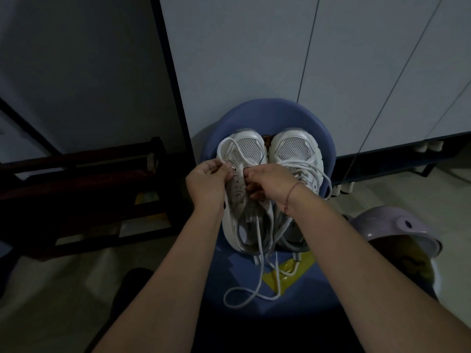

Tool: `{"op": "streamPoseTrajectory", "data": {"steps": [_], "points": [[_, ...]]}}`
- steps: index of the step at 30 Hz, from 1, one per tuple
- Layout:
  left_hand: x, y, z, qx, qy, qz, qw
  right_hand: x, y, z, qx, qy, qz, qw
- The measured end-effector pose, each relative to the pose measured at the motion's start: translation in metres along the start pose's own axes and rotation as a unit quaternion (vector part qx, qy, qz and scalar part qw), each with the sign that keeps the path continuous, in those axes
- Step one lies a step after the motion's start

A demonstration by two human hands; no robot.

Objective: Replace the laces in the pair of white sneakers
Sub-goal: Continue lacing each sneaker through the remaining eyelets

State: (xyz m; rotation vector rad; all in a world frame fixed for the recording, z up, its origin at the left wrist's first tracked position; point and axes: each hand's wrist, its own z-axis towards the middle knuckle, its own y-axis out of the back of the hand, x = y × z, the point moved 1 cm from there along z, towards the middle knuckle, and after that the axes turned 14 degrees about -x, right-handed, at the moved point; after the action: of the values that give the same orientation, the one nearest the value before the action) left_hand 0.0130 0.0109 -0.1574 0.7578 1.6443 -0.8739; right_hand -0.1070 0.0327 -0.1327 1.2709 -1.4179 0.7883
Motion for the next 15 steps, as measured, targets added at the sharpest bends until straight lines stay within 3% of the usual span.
{"op": "streamPoseTrajectory", "data": {"steps": [8, 15], "points": [[0.0017, 0.0011, 0.0073, 0.029, -0.075, 0.100, 0.992, -0.0019, 0.0005, 0.0024, 0.011, -0.004, 0.023, 1.000], [0.0018, 0.0010, 0.0084, 0.032, -0.074, 0.074, 0.994, -0.0006, 0.0033, -0.0003, 0.017, -0.006, 0.025, 1.000]]}}
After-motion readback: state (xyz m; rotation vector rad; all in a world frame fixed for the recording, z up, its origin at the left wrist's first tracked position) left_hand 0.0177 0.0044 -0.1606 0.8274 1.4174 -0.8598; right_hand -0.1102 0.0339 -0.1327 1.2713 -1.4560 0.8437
